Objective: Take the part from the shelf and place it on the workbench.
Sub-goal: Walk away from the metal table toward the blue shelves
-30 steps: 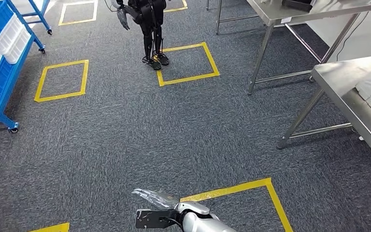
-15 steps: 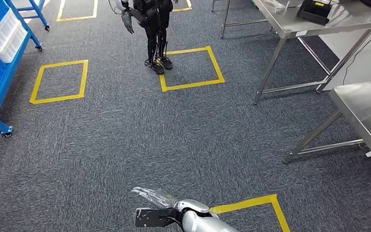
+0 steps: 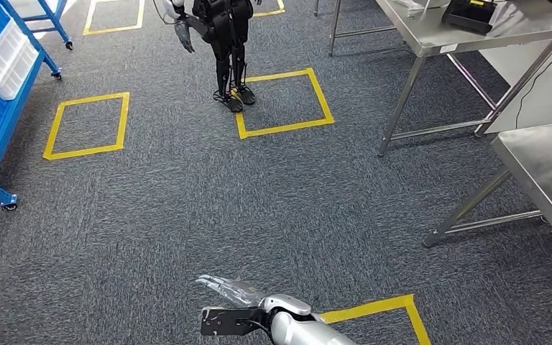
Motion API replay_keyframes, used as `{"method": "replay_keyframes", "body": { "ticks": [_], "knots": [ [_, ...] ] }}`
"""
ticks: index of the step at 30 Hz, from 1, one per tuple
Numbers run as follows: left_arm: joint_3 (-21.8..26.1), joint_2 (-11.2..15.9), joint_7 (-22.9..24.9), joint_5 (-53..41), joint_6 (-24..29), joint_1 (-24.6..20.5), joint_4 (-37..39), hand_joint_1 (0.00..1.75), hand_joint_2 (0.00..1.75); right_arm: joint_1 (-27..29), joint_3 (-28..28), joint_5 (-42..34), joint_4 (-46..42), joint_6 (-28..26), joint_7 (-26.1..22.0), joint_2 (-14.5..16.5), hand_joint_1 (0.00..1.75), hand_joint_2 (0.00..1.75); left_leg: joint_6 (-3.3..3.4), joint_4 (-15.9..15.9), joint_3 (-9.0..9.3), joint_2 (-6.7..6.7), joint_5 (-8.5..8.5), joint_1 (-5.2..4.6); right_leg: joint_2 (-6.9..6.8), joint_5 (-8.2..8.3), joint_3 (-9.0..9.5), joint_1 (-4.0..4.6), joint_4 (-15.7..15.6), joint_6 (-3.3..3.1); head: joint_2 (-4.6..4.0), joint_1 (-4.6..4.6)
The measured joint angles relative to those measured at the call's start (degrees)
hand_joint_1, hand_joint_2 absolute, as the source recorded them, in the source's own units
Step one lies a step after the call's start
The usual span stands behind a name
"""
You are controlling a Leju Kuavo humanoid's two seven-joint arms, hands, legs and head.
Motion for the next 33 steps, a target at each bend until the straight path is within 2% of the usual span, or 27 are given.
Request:
{"method": "replay_keyframes", "body": {
  "ticks": [13,16,20,22,25,26,27,28,29,30,31,32,33],
  "knots": [
    [0.5,0.0,-0.1,0.0,0.1,0.3,0.0,0.0,0.0,0.0,0.1,0.0,0.0,0.5,-0.1,0.3,0.0,0.0,-0.2,0.1,0.09,0.0,0.08,-0.07,-0.07,0.03,0.34,-0.09,0.0,0.02,0.0,0.0],
    [0.7,0.1,-0.1,0.0,0.1,0.3,0.0,0.0,0.0,0.0,0.6,0.1,0.0,1.0,0.0,0.3,0.0,0.0,0.21,0.5,-0.01,-0.02,-0.11,-0.24,-0.07,0.15,0.37,-0.28,-0.1,0.45,0.0,0.0],
    [0.7,0.1,-0.1,-0.2,0.0,0.3,0.0,0.0,0.0,-0.2,1.0,0.2,0.0,1.5,0.0,0.5,0.0,1.75,0.94,-0.1,0.15,-0.1,0.35,-0.18,-0.31,0.3,0.68,-0.38,-0.3,1.19,0.0,0.0],
    [0.7,0.1,-0.1,-0.2,0.0,0.3,0.0,0.0,0.0,-0.4,1.0,0.2,-0.1,1.8,0.0,0.5,0.0,1.75,1.47,-1.2,0.81,-0.27,1.2,0.16,-0.42,-1.32,-0.11,-0.33,1.7,1.6,0.0,0.01],
    [0.7,0.1,-0.2,-0.2,-0.1,0.5,0.0,0.0,0.0,-0.4,1.1,0.3,0.0,2.1,0.1,0.5,0.0,1.75,1.75,-1.5,0.95,-0.83,1.6,0.29,-0.48,-6.33,-4.8,-0.63,12.0,2.1,0.0,0.01],
    [0.7,0.1,-0.2,-0.2,-0.1,0.6,0.0,0.0,0.0,-0.3,1.1,0.3,0.0,2.2,0.1,0.4,0.0,1.75,1.69,-1.4,0.9,-1.2,1.53,0.3,-0.5,-6.86,-5.97,-0.81,14.4,2.28,0.0,0.0],
    [0.7,0.1,-0.2,-0.2,-0.1,0.6,0.0,0.0,0.0,-0.2,1.1,0.3,0.0,2.3,0.1,0.4,0.0,1.75,1.56,-1.2,0.88,-1.7,1.42,0.33,-0.5,-6.28,-6.19,-1.02,14.7,2.45,0.0,0.0],
    [0.8,0.1,-0.2,-0.2,-0.1,0.6,0.0,0.0,0.0,-0.2,1.1,0.3,0.0,2.3,0.1,0.3,0.0,1.75,1.37,-1.0,0.89,-2.3,1.23,0.39,-0.41,-4.72,-5.28,-1.25,12.8,2.59,0.0,0.0],
    [0.8,0.1,-0.2,-0.2,-0.1,0.6,0.0,0.0,0.0,-0.2,1.1,0.3,0.0,2.4,0.1,0.3,0.0,1.75,1.12,-0.7,0.9,-2.95,0.94,0.47,0.2,-2.63,-3.49,-1.49,9.1,2.7,0.0,0.01],
    [0.8,0.1,-0.2,-0.3,-0.1,0.6,0.0,0.0,0.0,-0.2,1.1,0.3,0.0,2.4,0.1,0.3,0.0,1.75,0.79,-0.3,0.71,-3.55,0.6,0.55,1.54,-1.28,-1.62,-1.75,5.4,2.76,0.0,0.01],
    [0.8,0.1,-0.2,-0.3,-0.1,0.6,0.0,0.0,0.0,-0.2,1.1,0.3,0.0,2.4,0.0,0.2,0.0,1.75,0.43,0.2,0.47,-4.15,0.25,0.61,2.71,-0.45,-0.2,-1.92,2.6,2.76,0.0,0.01],
    [0.8,0.1,-0.2,-0.3,-0.1,0.5,0.0,0.0,0.0,-0.2,1.1,0.3,0.0,2.4,0.0,0.2,0.0,1.75,0.02,0.6,0.15,-4.66,0.01,0.78,3.63,-0.35,0.55,-1.91,1.0,2.66,0.0,0.01],
    [0.9,0.0,-0.2,-0.3,-0.1,0.5,0.0,0.0,0.0,-0.1,1.1,0.3,0.0,2.4,0.0,0.2,0.0,1.75,-0.4,0.7,-0.2,-5.15,-0.12,1.0,3.91,-0.79,0.71,-1.78,0.8,2.43,0.0,0.01]
  ]
}}
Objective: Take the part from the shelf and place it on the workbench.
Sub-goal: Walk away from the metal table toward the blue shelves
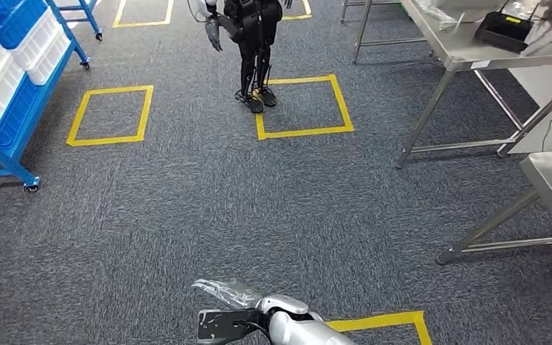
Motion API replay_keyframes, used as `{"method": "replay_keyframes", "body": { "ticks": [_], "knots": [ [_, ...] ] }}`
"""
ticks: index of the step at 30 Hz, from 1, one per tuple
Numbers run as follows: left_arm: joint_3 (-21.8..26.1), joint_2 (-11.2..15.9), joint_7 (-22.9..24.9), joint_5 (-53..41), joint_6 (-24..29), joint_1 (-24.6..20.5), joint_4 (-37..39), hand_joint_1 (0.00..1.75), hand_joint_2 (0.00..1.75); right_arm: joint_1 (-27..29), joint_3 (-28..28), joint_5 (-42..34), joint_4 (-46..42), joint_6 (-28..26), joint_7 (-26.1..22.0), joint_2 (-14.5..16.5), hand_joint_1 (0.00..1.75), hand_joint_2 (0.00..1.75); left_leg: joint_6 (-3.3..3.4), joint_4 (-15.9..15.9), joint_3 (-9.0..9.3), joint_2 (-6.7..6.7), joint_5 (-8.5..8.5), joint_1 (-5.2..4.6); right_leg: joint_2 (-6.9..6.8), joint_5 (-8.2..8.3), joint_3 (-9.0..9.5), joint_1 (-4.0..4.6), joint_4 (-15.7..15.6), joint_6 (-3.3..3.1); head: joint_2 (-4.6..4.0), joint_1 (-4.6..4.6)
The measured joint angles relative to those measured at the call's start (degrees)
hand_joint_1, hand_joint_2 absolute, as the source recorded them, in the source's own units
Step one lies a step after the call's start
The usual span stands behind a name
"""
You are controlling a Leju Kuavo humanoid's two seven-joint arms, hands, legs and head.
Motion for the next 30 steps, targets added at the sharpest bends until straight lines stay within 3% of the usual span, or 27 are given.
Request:
{"method": "replay_keyframes", "body": {
  "ticks": [2,4,6,8,9,10,11,13,15,17,18,20,22,23,24,25,26,28,30],
  "knots": [
    [0.1,0.0,0.0,0.0,0.0,0.1,0.0,0.0,0.0,0.0,0.0,0.0,-0.1,0.0,0.0,0.1,0.0,1.75,-0.76,0.0,-0.2,-0.36,-0.17,0.43,-1.29,-0.09,0.28,0.3,-0.3,-0.74,0.0,0.0],
    [0.2,0.0,0.0,0.0,0.0,0.1,0.0,0.0,0.0,-0.1,0.1,0.0,-0.3,0.0,-0.1,0.2,0.0,1.75,-1.33,2.0,-1.03,2.21,-1.24,0.38,-2.76,-0.25,1.02,0.22,-1.0,-1.58,0.0,-0.01],
    [0.2,0.0,-0.1,0.0,0.0,-0.2,0.0,0.0,0.0,-0.1,0.2,0.0,-0.3,0.0,-0.1,0.3,0.0,1.75,-1.81,8.4,-4.46,5.13,-3.94,0.39,-4.52,-0.63,1.67,0.3,-1.3,-2.15,0.0,-0.01],
    [0.2,0.0,-0.1,0.0,0.0,-0.3,0.0,0.0,0.0,0.0,0.3,0.0,-0.3,0.0,-0.1,0.2,0.0,1.75,-2.19,15.4,-8.8,5.73,-5.83,0.61,-6.26,-1.09,2.05,0.47,-1.2,-2.33,0.0,-0.01],
    [0.2,0.0,-0.1,0.0,0.0,-0.2,0.0,0.0,0.0,0.1,0.3,0.0,-0.3,0.0,-0.1,0.2,0.0,1.75,-2.31,16.4,-9.83,5.84,-5.31,0.69,-7.04,-1.33,2.27,0.5,-1.2,-2.3,0.0,-0.01],
    [0.3,0.1,-0.1,0.0,0.0,-0.1,0.0,0.0,0.0,0.0,0.3,0.0,-0.3,0.0,-0.1,0.2,0.0,1.75,-2.36,15.1,-9.68,6.03,-3.69,0.72,-7.76,-1.57,2.56,0.51,-1.2,-2.24,0.0,-0.01],
    [0.3,0.1,-0.1,0.0,0.0,0.0,0.0,0.0,0.0,0.0,0.3,0.0,-0.3,0.1,-0.1,0.2,0.0,1.75,-2.35,11.7,-8.39,6.62,-1.26,0.73,-8.46,-1.84,2.95,0.51,-1.2,-2.12,0.0,-0.01],
    [0.3,0.2,-0.1,0.0,0.0,-0.2,0.0,0.0,0.0,-0.1,0.3,0.0,-0.3,0.1,-0.1,0.2,0.0,1.75,-1.95,4.2,-5.2,9.58,2.49,0.36,-9.72,-2.38,3.68,0.77,-1.2,-1.68,0.0,0.0],
    [0.3,0.2,-0.1,-0.1,0.0,-0.3,0.0,0.0,0.0,-0.2,0.3,0.0,-0.3,0.1,-0.1,0.2,0.0,1.75,-1.15,1.1,-4.09,11.11,3.47,-0.16,-10.79,-2.68,4.02,1.14,-1.3,-1.11,0.0,0.0],
    [0.3,0.2,-0.1,-0.2,0.0,-0.4,0.0,0.0,0.0,-0.2,0.4,0.0,-0.4,0.2,-0.1,0.3,0.0,1.75,-0.35,0.9,-4.32,9.58,3.67,-0.29,-11.83,-2.86,4.17,1.19,-1.4,-0.51,0.0,0.0],
    [0.3,0.2,-0.1,-0.2,0.0,-0.3,0.0,0.0,0.0,-0.3,0.4,0.0,-0.4,0.2,-0.2,0.3,0.0,1.75,-0.01,0.7,-4.31,8.85,3.82,-0.24,-11.41,-3.21,4.17,1.06,-1.2,-0.19,0.0,0.01],
    [0.3,0.1,-0.1,-0.2,0.0,-0.4,0.0,0.0,0.0,-0.4,0.4,0.0,-0.6,0.2,-0.2,0.3,0.0,1.75,0.77,0.4,-4.18,7.38,4.15,-0.09,-8.63,-5.51,2.69,0.76,2.3,0.16,0.0,0.01],
    [0.3,0.1,-0.1,-0.3,0.0,-0.5,0.0,0.0,0.0,-0.3,0.4,0.0,-0.6,0.2,-0.3,0.0,0.0,1.75,1.28,0.3,-4.2,5.83,4.19,-0.24,-5.76,-9.05,-1.15,0.65,10.1,0.06,0.0,0.01],
    [0.3,0.2,-0.2,-0.3,0.0,-0.6,0.0,0.0,0.0,-0.1,0.4,0.0,-0.6,0.1,-0.3,-0.2,0.0,1.75,1.41,0.4,-4.19,4.92,4.18,-0.35,-5.23,-10.09,-3.14,0.67,13.6,-0.02,0.0,0.01],
    [0.3,0.2,-0.2,-0.3,0.0,-0.6,0.0,0.0,0.0,0.0,0.4,0.0,-0.6,0.1,-0.3,-0.3,0.0,1.75,1.47,0.4,-4.17,3.98,4.14,-0.46,-4.99,-10.01,-4.38,0.71,15.4,-0.12,0.0,0.01],
    [0.3,0.2,-0.2,-0.3,0.0,-0.6,0.0,0.0,0.0,0.1,0.4,0.0,-0.6,0.1,-0.3,-0.4,0.0,1.75,1.47,0.5,-4.12,3.01,4.1,-0.56,-4.81,-8.77,-4.6,0.72,15.0,-0.28,0.0,0.01],
    [0.3,0.2,-0.2,-0.3,0.0,-0.5,0.0,0.0,0.0,0.1,0.4,0.0,-0.6,0.1,-0.3,-0.4,0.0,1.75,1.43,0.6,-4.05,2.09,4.04,-0.62,-4.41,-6.6,-3.71,0.73,12.3,-0.52,0.0,0.01],
    [0.3,0.1,-0.2,-0.3,-0.1,-0.6,0.0,0.0,0.0,0.1,0.4,0.0,-0.6,0.1,-0.3,-0.4,0.0,1.75,1.18,1.0,-4.06,0.39,3.77,-0.68,-1.85,-2.42,-0.65,0.65,4.4,-1.08,0.0,0.01],
    [0.4,0.0,-0.2,-0.3,-0.1,-0.6,0.0,0.0,0.0,0.0,0.4,0.0,-0.6,0.0,-0.4,-0.5,0.0,1.75,0.62,1.3,-4.4,-0.96,3.59,-0.49,0.15,-1.04,1.03,0.7,0.3,-1.24,0.0,0.01]
  ]
}}
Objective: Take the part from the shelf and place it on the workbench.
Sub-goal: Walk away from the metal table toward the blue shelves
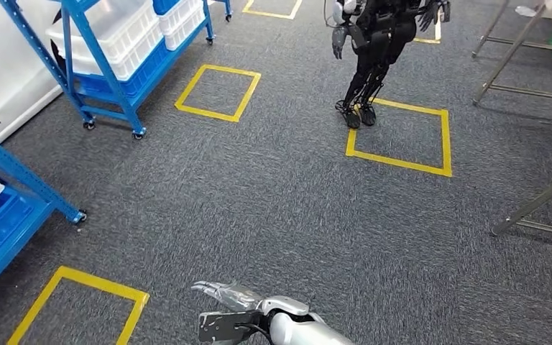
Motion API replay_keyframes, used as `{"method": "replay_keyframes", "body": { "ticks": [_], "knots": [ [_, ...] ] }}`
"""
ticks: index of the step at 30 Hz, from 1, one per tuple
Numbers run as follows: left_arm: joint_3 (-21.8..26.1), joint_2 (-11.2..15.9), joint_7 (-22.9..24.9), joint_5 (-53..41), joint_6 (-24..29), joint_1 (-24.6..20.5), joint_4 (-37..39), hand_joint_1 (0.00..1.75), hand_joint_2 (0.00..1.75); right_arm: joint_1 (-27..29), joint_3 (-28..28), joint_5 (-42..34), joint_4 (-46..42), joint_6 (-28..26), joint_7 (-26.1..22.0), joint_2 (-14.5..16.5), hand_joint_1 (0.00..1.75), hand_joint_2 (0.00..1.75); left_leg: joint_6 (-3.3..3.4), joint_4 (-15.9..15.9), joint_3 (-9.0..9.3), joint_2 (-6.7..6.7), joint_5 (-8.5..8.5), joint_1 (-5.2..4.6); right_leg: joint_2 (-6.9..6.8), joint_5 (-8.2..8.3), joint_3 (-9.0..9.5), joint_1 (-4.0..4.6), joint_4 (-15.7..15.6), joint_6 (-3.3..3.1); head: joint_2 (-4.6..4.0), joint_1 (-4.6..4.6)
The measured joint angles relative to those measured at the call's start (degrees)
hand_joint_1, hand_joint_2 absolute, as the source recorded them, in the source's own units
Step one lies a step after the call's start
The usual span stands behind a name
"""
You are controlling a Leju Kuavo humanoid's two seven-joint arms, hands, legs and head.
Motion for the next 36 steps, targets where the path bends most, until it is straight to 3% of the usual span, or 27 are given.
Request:
{"method": "replay_keyframes", "body": {
  "ticks": [2,3,5,7,9,10,11,13,15,16,18,20,22,24,25,26,27,29,31,33,34,36],
  "knots": [
    [0.0,0.0,0.0,0.0,0.0,0.2,0.0,0.0,0.0,0.0,0.0,0.0,0.0,0.0,0.0,0.1,0.0,1.75,-0.8,-0.2,-0.28,-1.21,0.07,0.32,-0.65,-0.03,0.33,0.14,-0.6,-0.14,0.0,-0.01],
    [0.0,0.1,-0.1,0.0,0.0,0.3,0.0,0.0,0.0,-0.1,0.0,0.0,-0.1,0.0,0.0,0.2,0.0,1.75,-1.12,-0.2,-0.35,-0.91,-0.02,0.36,-1.32,0.09,0.66,0.11,-1.0,-0.38,0.0,-0.01],
    [0.0,0.2,-0.1,0.1,0.0,0.3,0.0,0.0,0.0,-0.1,0.0,0.0,-0.3,0.0,-0.1,0.4,0.0,1.75,-1.61,2.4,-1.51,1.95,-1.44,0.21,-2.96,0.29,1.53,-0.07,-2.0,-0.97,0.0,-0.02],
    [0.0,0.3,-0.1,0.2,0.0,0.0,0.0,0.0,0.0,-0.1,0.0,-0.1,-0.3,0.0,-0.2,0.4,0.0,1.75,-2.09,9.0,-4.84,5.4,-4.49,0.4,-4.86,0.09,2.11,0.11,-2.4,-1.34,0.0,-0.02],
    [0.0,0.3,-0.2,0.3,0.0,0.1,0.0,0.0,0.0,0.0,0.0,-0.1,-0.3,0.0,-0.2,0.3,0.0,1.75,-2.65,14.8,-8.04,6.54,-6.09,0.86,-6.75,-0.29,2.33,0.25,-2.3,-1.42,0.0,-0.02],
    [0.0,0.3,-0.2,0.3,0.0,0.2,0.0,0.0,0.0,0.1,0.0,-0.1,-0.3,0.0,-0.2,0.2,0.0,1.75,-2.9,14.8,-8.25,6.83,-5.35,1.1,-7.59,-0.48,2.44,0.27,-2.3,-1.36,0.0,-0.02],
    [0.0,0.3,-0.2,0.3,0.0,0.3,0.0,0.0,0.0,0.1,0.0,-0.1,-0.3,0.0,-0.2,0.2,0.0,1.75,-3.1,12.6,-7.24,7.24,-3.65,1.31,-8.34,-0.7,2.6,0.26,-2.2,-1.23,0.0,-0.02],
    [0.0,0.4,-0.2,0.3,0.0,0.3,0.0,0.0,0.0,0.1,0.0,-0.1,-0.3,0.0,-0.2,0.2,0.0,1.75,-3.16,4.7,-3.18,9.79,0.12,1.32,-9.69,-1.3,3.06,0.43,-2.0,-0.73,0.0,-0.02],
    [0.0,0.4,-0.2,0.3,0.0,0.2,0.0,0.0,0.0,0.0,0.0,-0.2,-0.3,0.0,-0.2,0.2,0.0,1.75,-2.5,0.1,-0.94,11.79,1.46,0.94,-10.78,-1.82,3.39,0.75,-1.8,-0.11,0.0,-0.01],
    [0.1,0.3,-0.2,0.4,0.0,0.2,0.0,0.0,0.0,-0.1,0.0,-0.3,-0.3,0.1,-0.3,0.2,0.0,1.75,-2.06,-0.1,-0.92,11.75,1.24,0.68,-11.3,-1.96,3.5,0.88,-1.8,0.19,0.0,-0.01],
    [0.2,0.4,-0.2,0.4,0.0,0.3,0.0,0.0,0.0,-0.1,0.0,-0.3,-0.3,0.1,-0.3,0.3,0.0,1.75,-1.34,-0.4,-0.98,10.32,1.35,0.67,-11.98,-2.36,3.81,0.68,-1.7,0.82,0.0,-0.01],
    [0.3,0.4,-0.2,0.4,0.0,0.3,0.0,0.0,0.0,-0.2,0.0,-0.3,-0.4,0.1,-0.3,0.4,0.0,1.75,-0.62,-0.8,-0.74,8.89,1.55,0.81,-9.74,-4.09,3.08,0.32,0.5,1.35,0.0,-0.01],
    [0.4,0.4,-0.2,0.4,0.0,0.2,0.0,0.0,0.0,-0.2,0.0,-0.4,-0.4,0.1,-0.4,0.4,0.0,1.75,-0.06,-0.9,-0.66,7.43,1.65,0.81,-6.38,-7.51,-0.19,0.15,7.3,1.42,0.0,-0.01],
    [0.5,0.4,-0.2,0.5,0.0,0.1,0.0,0.0,0.0,0.0,0.0,-0.4,-0.3,0.2,-0.4,0.1,0.0,1.75,0.16,-0.8,-0.69,5.64,1.63,0.65,-5.26,-9.61,-4.03,0.17,14.1,1.26,0.0,-0.01],
    [0.5,0.4,-0.2,0.6,0.0,0.1,0.0,0.0,0.0,0.1,0.0,-0.4,-0.3,0.2,-0.3,0.0,0.0,1.75,0.17,-0.7,-0.68,4.67,1.61,0.59,-5.09,-9.09,-4.87,0.18,15.0,1.15,0.0,-0.01],
    [0.6,0.4,-0.2,0.6,0.0,0.2,0.0,0.0,0.0,0.2,0.0,-0.4,-0.3,0.2,-0.3,0.0,0.0,1.75,0.12,-0.6,-0.66,3.73,1.58,0.56,-4.93,-7.51,-4.64,0.17,13.7,1.0,0.0,-0.01],
    [0.7,0.4,-0.2,0.7,0.0,0.2,0.0,0.0,0.0,0.1,0.0,-0.4,-0.3,0.3,-0.3,0.0,0.0,1.75,0.02,-0.5,-0.64,2.8,1.52,0.57,-4.43,-5.17,-3.41,0.15,10.3,0.8,0.0,0.0],
    [0.8,0.3,-0.2,0.7,-0.1,0.2,0.0,0.0,0.0,0.0,0.0,-0.4,-0.3,0.3,-0.4,0.0,0.0,1.75,-0.38,0.0,-0.81,1.16,1.32,0.53,-2.04,-1.68,-0.5,-0.02,3.1,0.49,0.0,0.01],
    [0.8,0.3,-0.2,0.7,-0.1,0.3,0.0,0.0,0.0,0.0,0.0,-0.4,-0.3,0.3,-0.4,0.0,0.0,1.75,-1.07,0.2,-1.18,-0.06,1.27,0.59,-0.76,-0.81,0.66,0.0,0.2,0.3,0.0,-0.01],
    [0.9,0.3,-0.2,0.7,-0.1,0.5,0.0,0.0,0.0,-0.1,0.0,-0.4,-0.3,0.3,-0.4,0.2,0.0,1.75,-1.86,0.0,-1.37,-0.87,1.36,0.82,-1.93,-0.57,0.87,0.09,-0.2,-0.22,0.0,-0.01],
    [0.9,0.4,-0.2,0.7,-0.1,0.6,0.0,0.0,0.0,-0.1,0.0,-0.4,-0.3,0.3,-0.4,0.3,0.0,1.75,-2.14,0.3,-1.54,-0.11,1.11,0.81,-2.53,-0.43,1.08,0.07,-0.5,-0.61,0.0,-0.01],
    [1.0,0.5,-0.2,0.7,-0.1,0.6,0.0,0.0,0.0,-0.2,0.1,-0.4,-0.3,0.3,-0.4,0.6,0.0,1.75,-2.54,3.9,-3.23,3.11,-1.04,0.67,-4.07,-0.24,1.5,-0.02,-1.2,-1.31,0.0,-0.02]
  ]
}}
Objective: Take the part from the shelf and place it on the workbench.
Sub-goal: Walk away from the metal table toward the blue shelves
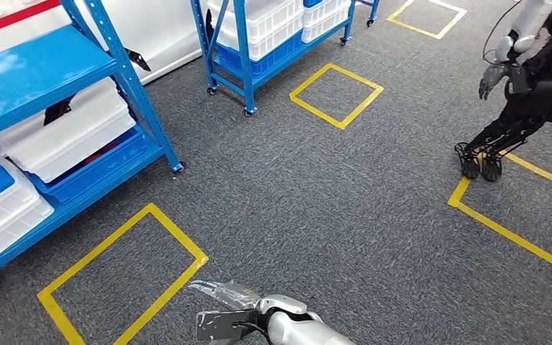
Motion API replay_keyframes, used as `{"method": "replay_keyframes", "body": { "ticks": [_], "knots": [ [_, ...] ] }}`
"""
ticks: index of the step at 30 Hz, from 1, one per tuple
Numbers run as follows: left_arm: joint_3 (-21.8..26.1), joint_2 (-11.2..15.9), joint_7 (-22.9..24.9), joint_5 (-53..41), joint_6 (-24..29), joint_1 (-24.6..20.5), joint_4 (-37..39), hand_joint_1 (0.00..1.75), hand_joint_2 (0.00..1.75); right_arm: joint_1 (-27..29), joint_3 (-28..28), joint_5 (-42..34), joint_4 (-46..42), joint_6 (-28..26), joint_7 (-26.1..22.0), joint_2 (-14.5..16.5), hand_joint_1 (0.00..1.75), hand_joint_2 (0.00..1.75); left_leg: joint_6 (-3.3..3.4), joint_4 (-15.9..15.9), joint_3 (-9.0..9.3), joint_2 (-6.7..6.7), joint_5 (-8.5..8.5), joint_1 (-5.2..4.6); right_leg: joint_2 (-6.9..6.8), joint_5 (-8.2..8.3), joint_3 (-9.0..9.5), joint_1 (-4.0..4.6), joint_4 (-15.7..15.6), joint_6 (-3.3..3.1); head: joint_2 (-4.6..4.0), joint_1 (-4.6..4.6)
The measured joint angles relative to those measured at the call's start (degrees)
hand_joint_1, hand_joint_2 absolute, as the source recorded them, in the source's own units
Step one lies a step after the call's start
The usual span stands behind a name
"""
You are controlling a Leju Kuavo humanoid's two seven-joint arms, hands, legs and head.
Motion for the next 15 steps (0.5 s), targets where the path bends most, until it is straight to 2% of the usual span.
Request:
{"method": "replay_keyframes", "body": {
  "ticks": [1,2,3,4,5,6,8,9,10,12,13,15],
  "knots": [
    [0.0,0.0,0.0,0.0,0.0,-0.1,0.0,0.0,0.0,0.0,0.0,0.0,0.0,0.0,0.0,0.0,0.0,1.75,-0.17,3.5,-1.64,1.87,-1.76,-0.07,-0.83,-0.06,0.1,0.14,-0.1,-0.19,0.0,0.0],
    [0.0,0.0,0.0,0.0,0.0,-0.2,0.0,0.0,0.0,0.0,0.0,0.0,0.1,0.0,0.0,0.0,0.0,1.75,-0.35,7.3,-3.51,2.88,-3.48,-0.01,-1.72,-0.15,0.13,0.27,-0.1,-0.32,0.0,0.0],
    [0.0,0.0,0.0,0.0,0.0,-0.2,0.0,0.0,0.0,0.1,0.0,0.0,0.1,0.0,0.0,-0.1,0.0,1.75,-0.5,10.5,-5.0,3.39,-4.6,0.06,-2.58,-0.24,0.13,0.39,-0.1,-0.38,0.0,0.0],
    [0.1,0.0,0.0,0.0,0.0,-0.2,0.0,0.0,0.0,0.1,0.0,0.0,0.2,0.1,0.0,-0.1,0.0,1.75,-0.58,11.8,-5.56,3.63,-4.67,0.12,-3.42,-0.34,0.15,0.47,-0.1,-0.4,0.0,0.0],
    [0.1,0.0,0.0,0.1,0.0,-0.1,0.0,0.0,0.0,0.1,0.0,0.0,0.2,0.2,0.0,-0.1,0.0,1.75,-0.6,10.7,-4.92,3.81,-3.69,0.15,-4.21,-0.45,0.22,0.5,-0.1,-0.36,0.0,0.0],
    [0.2,0.0,0.0,0.1,0.0,0.0,0.0,0.0,0.0,0.1,0.1,0.0,0.2,0.2,0.0,-0.1,0.0,1.75,-0.53,7.6,-3.13,4.25,-1.92,0.15,-4.97,-0.59,0.37,0.52,-0.1,-0.26,0.0,0.0],
    [0.3,0.1,0.0,0.2,0.0,-0.2,0.0,0.0,0.0,-0.1,0.1,0.0,0.2,0.3,0.0,-0.1,0.0,1.75,0.01,-0.5,1.33,6.81,1.08,-0.25,-6.39,-0.94,0.79,0.72,-0.1,0.12,0.0,0.0],
    [0.4,0.1,0.0,0.2,0.0,-0.3,0.0,0.0,0.0,-0.2,0.2,-0.1,0.2,0.3,0.0,-0.1,0.0,1.75,0.44,-3.1,2.69,7.8,1.75,-0.52,-7.02,-1.1,0.96,0.87,0.0,0.34,0.0,0.0],
    [0.4,0.1,0.0,0.2,0.0,-0.4,0.0,0.0,0.0,-0.3,0.2,-0.1,0.2,0.4,0.0,-0.1,0.0,1.75,0.88,-4.2,3.21,8.3,1.81,-0.8,-7.59,-1.23,1.09,1.01,0.0,0.6,0.0,0.01],
    [0.4,0.1,0.0,0.2,0.0,-0.4,0.0,0.0,0.0,-0.4,0.3,-0.1,0.2,0.4,-0.1,0.0,0.0,1.75,1.64,-4.4,3.14,7.01,1.86,-0.95,-8.65,-1.46,1.36,1.06,-0.1,1.12,0.0,0.01],
    [0.4,0.1,0.0,0.3,0.0,-0.3,0.0,0.0,0.0,-0.4,0.3,-0.1,0.2,0.5,-0.1,0.2,0.0,1.75,1.95,-4.6,3.24,6.32,1.98,-0.82,-8.03,-1.77,1.43,0.96,0.2,1.48,0.0,0.01],
    [0.4,0.1,0.0,0.3,0.0,-0.3,0.0,0.0,0.0,-0.7,0.3,-0.1,0.1,0.5,-0.1,0.3,0.0,1.75,2.58,-5.0,3.49,5.02,2.32,-0.46,-4.79,-3.77,0.22,0.62,3.2,2.03,0.0,0.01]
  ]
}}
